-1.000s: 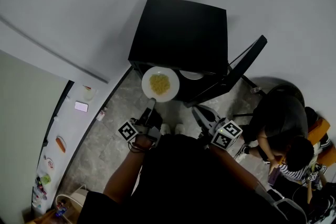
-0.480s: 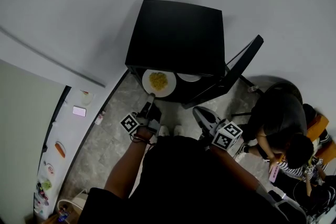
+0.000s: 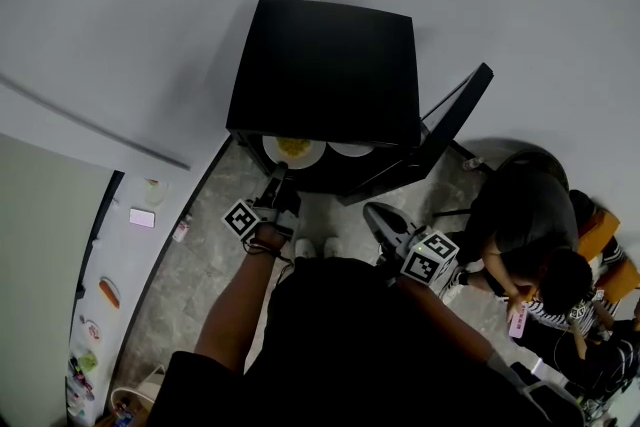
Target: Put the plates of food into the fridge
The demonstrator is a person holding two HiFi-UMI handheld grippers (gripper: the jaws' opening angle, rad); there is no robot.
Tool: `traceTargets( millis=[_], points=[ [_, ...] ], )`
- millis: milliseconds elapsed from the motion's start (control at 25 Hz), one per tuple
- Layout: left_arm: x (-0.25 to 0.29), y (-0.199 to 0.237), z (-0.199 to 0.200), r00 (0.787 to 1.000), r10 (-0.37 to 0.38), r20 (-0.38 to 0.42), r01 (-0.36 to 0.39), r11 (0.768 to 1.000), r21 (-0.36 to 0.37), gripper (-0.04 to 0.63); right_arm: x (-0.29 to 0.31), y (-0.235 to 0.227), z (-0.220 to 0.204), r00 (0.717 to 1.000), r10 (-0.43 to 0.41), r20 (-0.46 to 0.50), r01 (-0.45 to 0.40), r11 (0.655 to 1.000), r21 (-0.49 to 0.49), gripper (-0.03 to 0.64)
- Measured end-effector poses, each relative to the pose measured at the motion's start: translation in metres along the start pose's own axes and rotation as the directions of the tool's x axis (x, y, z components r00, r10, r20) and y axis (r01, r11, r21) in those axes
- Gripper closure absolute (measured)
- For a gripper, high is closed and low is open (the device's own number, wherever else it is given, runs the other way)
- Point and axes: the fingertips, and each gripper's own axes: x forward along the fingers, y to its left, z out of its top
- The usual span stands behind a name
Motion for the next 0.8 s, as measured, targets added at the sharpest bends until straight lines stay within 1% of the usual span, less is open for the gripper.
traceTargets(
  millis=[600, 800],
  points=[
    [0.029, 0.017, 0.022, 1.000, 0.010, 0.029, -0.009, 0.999, -0.038, 0.561, 0.006, -0.007, 0.000, 1.000, -0.018, 0.004, 0.018, 1.000, 0.018, 0.592],
    [0.033, 0.022, 0.024, 1.000, 0.024, 0.020, -0.023, 0.999, -0.035, 0.563, 0.005, -0.008, 0.001, 1.000, -0.027, 0.010, 0.027, 0.999, 0.020, 0.592]
  ],
)
